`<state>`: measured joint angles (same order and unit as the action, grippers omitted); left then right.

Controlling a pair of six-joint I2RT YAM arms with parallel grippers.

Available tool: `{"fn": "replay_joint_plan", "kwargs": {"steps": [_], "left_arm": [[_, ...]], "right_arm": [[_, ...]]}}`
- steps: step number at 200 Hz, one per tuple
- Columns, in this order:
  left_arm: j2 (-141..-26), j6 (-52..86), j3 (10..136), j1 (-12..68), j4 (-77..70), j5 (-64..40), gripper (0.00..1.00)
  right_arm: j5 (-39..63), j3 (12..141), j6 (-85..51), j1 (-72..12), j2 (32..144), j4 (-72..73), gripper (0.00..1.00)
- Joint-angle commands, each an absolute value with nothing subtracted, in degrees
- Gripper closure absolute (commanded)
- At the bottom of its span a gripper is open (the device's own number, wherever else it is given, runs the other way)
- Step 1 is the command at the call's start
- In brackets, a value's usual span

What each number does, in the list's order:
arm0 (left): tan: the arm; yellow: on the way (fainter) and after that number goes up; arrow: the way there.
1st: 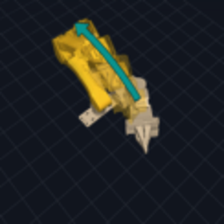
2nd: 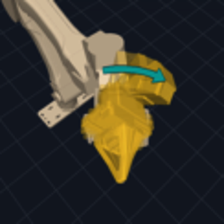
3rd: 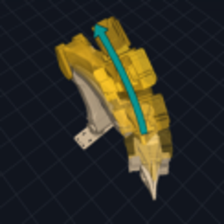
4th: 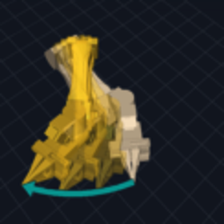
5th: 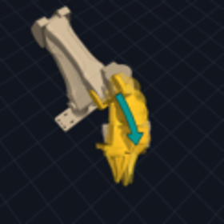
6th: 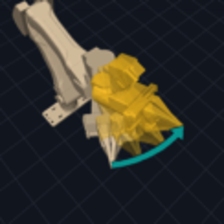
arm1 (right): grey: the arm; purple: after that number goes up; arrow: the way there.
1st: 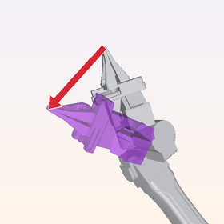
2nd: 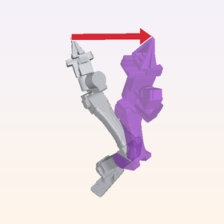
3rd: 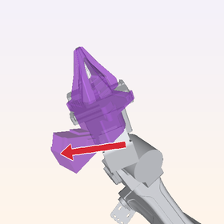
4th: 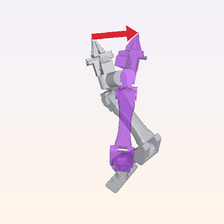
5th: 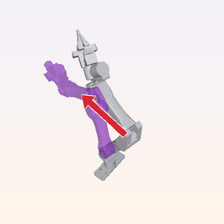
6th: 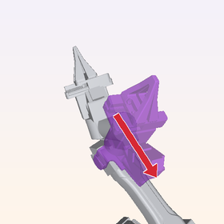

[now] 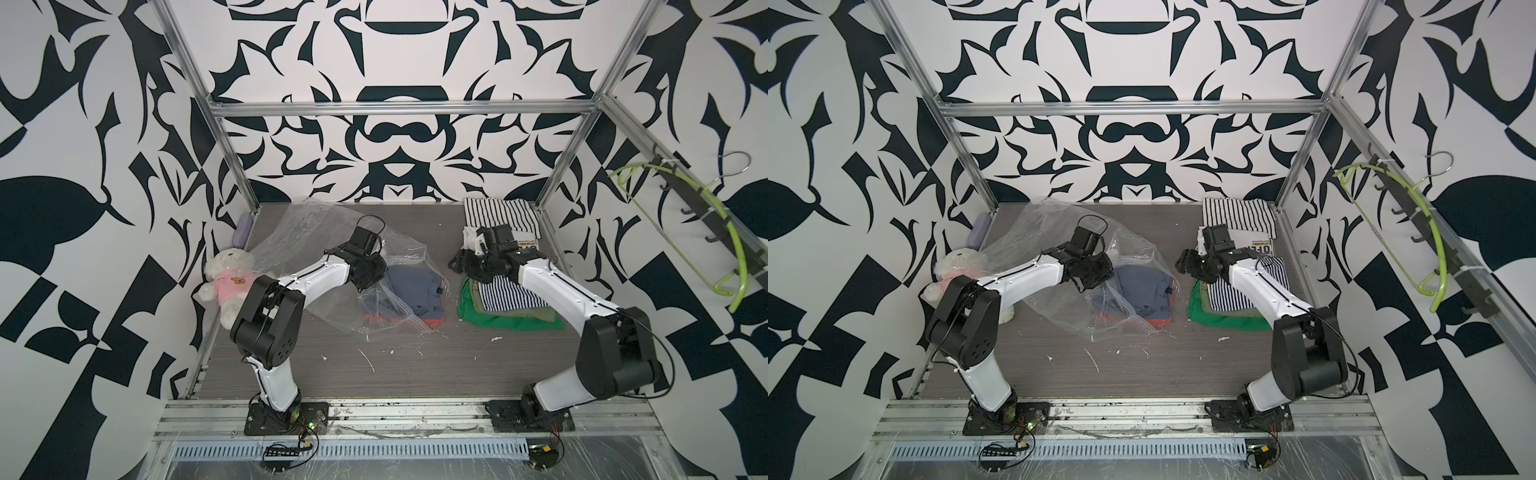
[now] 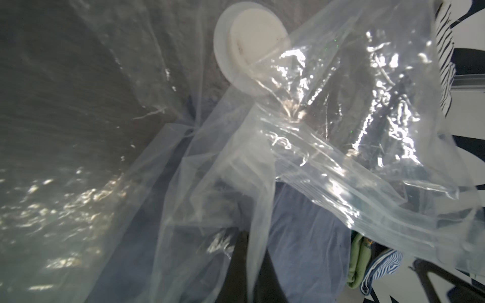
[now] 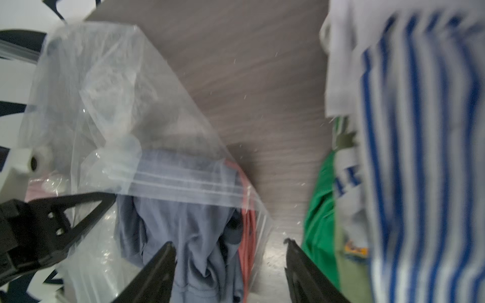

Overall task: Take the tank top out of the vacuum bag
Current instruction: Take out the tank top from the vacuum bag.

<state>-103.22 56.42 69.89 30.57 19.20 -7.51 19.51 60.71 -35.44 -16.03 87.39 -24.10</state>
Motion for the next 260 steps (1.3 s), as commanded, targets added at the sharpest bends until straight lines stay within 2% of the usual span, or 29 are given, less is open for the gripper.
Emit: {"fn": "replay_joint_plan", "kwargs": {"steps": [1, 34, 45, 66, 110, 116, 134, 148, 173, 204, 226, 260], "left_arm": [[-106.36, 54.11, 71.39, 31.50, 23.20, -9.27, 1.00], [-108.44, 54.44, 68.85, 31.56, 22.41, -9.49, 1.00], [-108.62, 54.35, 68.36, 31.56, 22.34, -9.60, 1.00], [-108.54, 54.45, 67.62, 31.56, 22.41, -8.81, 1.00], [-109.29, 54.66, 67.41, 31.60, 22.68, -8.10, 1.00], [-109.41, 54.75, 67.41, 31.60, 22.69, -8.06, 1.00], [-109.59, 55.08, 67.18, 31.58, 22.62, -7.69, 1.00], [-109.67, 55.29, 67.08, 31.60, 22.63, -7.59, 1.00], [-109.78, 55.37, 66.91, 31.58, 22.53, -7.39, 1.00], [-110.03, 55.66, 66.53, 31.63, 22.29, -7.21, 1.00], [-110.43, 55.77, 66.66, 31.63, 22.04, -7.37, 1.00], [-110.97, 55.93, 67.35, 31.61, 21.84, -7.51, 1.00]], "right_arm": [[26.37, 60.12, -45.01, -18.67, 88.23, -22.25, 0.32], [28.14, 60.61, -48.41, -21.49, 93.32, -22.15, 0.24], [28.21, 61.08, -48.43, -21.92, 94.35, -22.15, 0.25], [27.29, 62.49, -47.62, -22.32, 96.15, -24.74, 0.36], [29.22, 62.12, -47.68, -22.32, 98.24, -24.74, 0.30], [29.68, 62.17, -48.01, -22.32, 98.28, -24.08, 0.34], [31.54, 62.70, -48.83, -22.32, 97.87, -21.85, 0.56], [32.19, 63.66, -48.74, -22.36, 97.75, -22.10, 0.66], [34.95, 63.82, -49.04, -22.49, 97.19, -20.87, 0.68], [40.33, 63.06, -50.30, -22.75, 95.73, -14.95, 0.78], [44.05, 63.54, -50.95, -23.02, 96.03, -12.09, 0.76], [46.08, 64.51, -50.28, -23.55, 97.17, -11.90, 0.55]]}}
